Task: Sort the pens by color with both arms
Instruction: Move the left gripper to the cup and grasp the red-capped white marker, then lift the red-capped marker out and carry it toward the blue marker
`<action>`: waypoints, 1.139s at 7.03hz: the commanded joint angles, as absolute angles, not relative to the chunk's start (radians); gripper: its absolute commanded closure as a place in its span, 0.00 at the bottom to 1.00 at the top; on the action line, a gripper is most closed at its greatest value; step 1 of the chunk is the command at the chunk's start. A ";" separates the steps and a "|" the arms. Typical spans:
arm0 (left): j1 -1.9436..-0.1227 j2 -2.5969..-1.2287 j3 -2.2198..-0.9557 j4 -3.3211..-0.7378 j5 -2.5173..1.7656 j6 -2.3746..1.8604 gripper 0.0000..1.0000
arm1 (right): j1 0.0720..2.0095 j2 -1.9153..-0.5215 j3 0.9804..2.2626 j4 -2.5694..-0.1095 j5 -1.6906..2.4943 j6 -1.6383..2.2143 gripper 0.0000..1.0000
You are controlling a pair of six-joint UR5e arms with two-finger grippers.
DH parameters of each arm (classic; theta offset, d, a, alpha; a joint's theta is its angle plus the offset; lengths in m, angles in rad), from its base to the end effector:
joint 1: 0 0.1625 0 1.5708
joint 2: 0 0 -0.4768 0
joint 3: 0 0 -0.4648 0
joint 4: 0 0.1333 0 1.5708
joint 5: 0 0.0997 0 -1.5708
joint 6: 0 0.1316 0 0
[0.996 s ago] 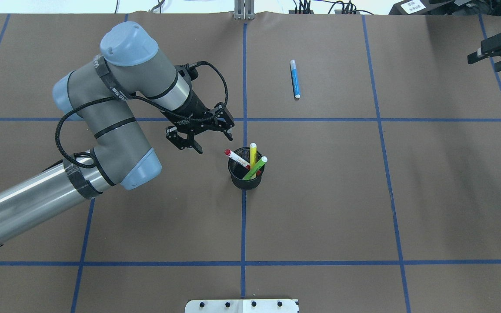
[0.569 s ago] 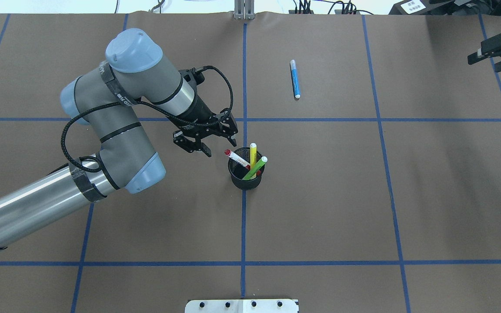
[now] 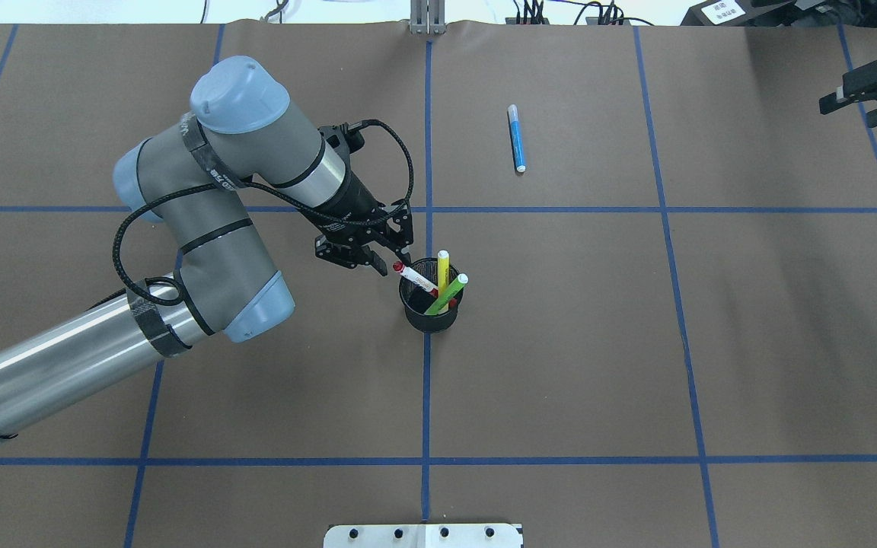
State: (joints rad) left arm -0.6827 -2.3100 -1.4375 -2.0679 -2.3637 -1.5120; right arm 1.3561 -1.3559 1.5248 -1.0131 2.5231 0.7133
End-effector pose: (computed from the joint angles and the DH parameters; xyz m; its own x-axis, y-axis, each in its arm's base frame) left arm 0.6195 -0.5547 0.2028 0.3463 -0.2284 -0.9099 -0.0711 0.9607 -0.2682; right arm -0.1205 -0.6749 0.5410 0.4454 -0.0155 0.8952 -0.1748 0.9791 0.1039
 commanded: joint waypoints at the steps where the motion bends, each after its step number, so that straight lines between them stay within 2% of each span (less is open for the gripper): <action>1: -0.683 -2.319 -1.440 -2.069 -2.364 -1.517 1.00 | 1.356 -1.358 1.525 -1.012 2.522 0.713 0.01; 3: -0.695 -2.342 -1.521 -2.063 -2.364 -1.586 1.00 | 1.356 -1.356 1.525 -1.012 2.522 0.713 0.01; 5: -0.789 -2.326 -1.636 -2.049 -2.361 -1.592 1.00 | 1.356 -1.355 1.525 -1.011 2.505 0.715 0.01; 8: -0.827 -2.335 -1.648 -2.049 -2.078 -1.580 1.00 | 1.356 -1.345 1.534 -1.008 2.505 0.715 0.01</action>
State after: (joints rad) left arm -0.8230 -2.3311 -1.6513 -2.0496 -2.1959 -1.5862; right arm 1.3560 -1.3470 1.5292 -1.0095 2.5054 0.7148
